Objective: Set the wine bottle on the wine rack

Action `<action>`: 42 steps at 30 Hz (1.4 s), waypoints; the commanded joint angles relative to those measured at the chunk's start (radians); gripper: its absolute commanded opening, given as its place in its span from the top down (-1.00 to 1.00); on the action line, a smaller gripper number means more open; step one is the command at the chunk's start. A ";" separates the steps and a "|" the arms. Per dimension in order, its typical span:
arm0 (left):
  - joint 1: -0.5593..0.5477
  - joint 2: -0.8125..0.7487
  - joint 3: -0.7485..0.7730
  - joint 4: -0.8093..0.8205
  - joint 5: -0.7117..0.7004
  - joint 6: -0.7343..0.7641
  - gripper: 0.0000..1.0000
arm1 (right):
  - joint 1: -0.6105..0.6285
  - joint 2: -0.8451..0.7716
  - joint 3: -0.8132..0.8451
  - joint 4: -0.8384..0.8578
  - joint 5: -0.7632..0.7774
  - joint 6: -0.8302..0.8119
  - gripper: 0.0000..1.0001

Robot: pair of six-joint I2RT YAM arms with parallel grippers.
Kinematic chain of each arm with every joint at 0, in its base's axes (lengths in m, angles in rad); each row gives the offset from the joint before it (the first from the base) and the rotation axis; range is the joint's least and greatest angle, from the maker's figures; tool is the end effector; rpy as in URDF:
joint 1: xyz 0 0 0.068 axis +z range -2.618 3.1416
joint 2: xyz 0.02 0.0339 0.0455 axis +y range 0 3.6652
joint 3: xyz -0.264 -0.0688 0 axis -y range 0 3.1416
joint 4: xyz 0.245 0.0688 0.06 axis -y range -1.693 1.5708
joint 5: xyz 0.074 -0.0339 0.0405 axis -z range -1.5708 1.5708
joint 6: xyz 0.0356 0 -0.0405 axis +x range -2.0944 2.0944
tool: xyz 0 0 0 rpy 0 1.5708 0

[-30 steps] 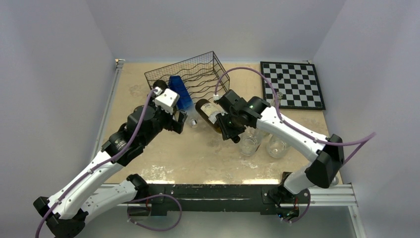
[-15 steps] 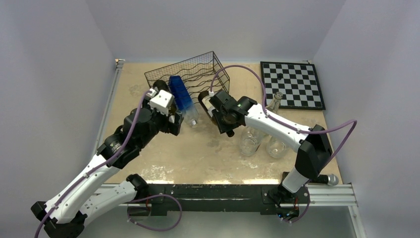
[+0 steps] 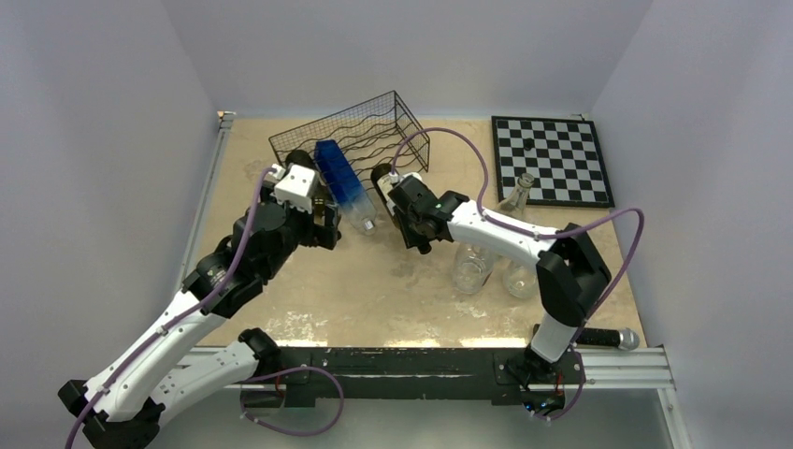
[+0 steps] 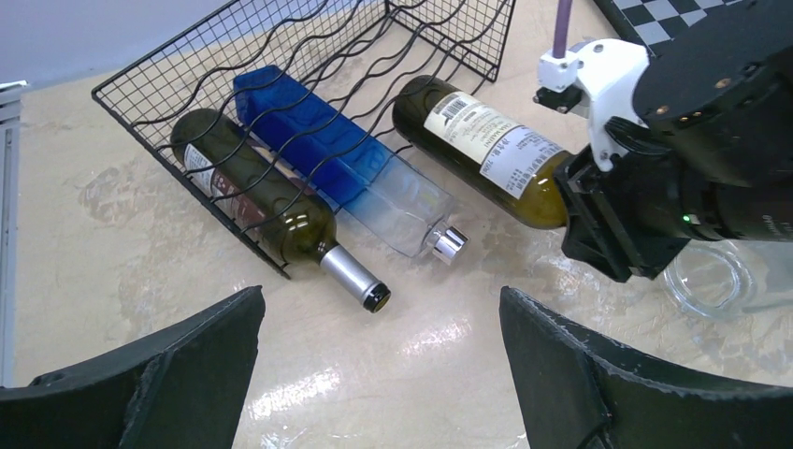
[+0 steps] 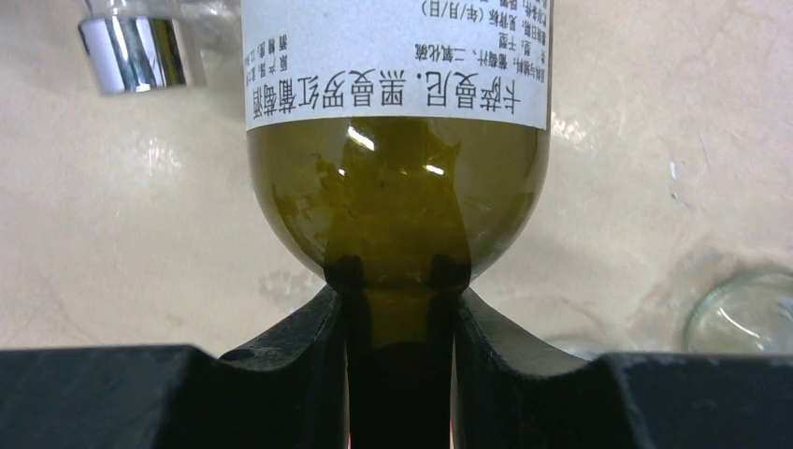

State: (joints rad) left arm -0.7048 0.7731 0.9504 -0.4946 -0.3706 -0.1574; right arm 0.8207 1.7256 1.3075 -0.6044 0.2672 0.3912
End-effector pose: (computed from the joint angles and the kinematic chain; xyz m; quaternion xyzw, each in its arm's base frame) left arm 0.1329 -0.0961 0.3667 0.1111 0.7957 -0.1053 0.5861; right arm 0.2560 0.2610 0.2372 -0.1681 0.9398 0.0474 0.2936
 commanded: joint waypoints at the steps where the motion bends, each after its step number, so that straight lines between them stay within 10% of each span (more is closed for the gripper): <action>1: 0.006 0.019 0.055 -0.012 -0.030 -0.071 -0.99 | -0.008 -0.016 0.039 0.238 0.053 -0.008 1.00; 42: 0.249 0.210 0.194 -0.162 0.182 -0.257 -0.99 | -0.109 0.335 0.409 0.332 -0.080 -0.044 1.00</action>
State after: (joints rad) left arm -0.4698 0.9817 1.0939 -0.6746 -0.2115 -0.4271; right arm 0.7242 2.1021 1.6230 -0.3794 0.1802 0.3325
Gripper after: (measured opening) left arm 0.993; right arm 0.365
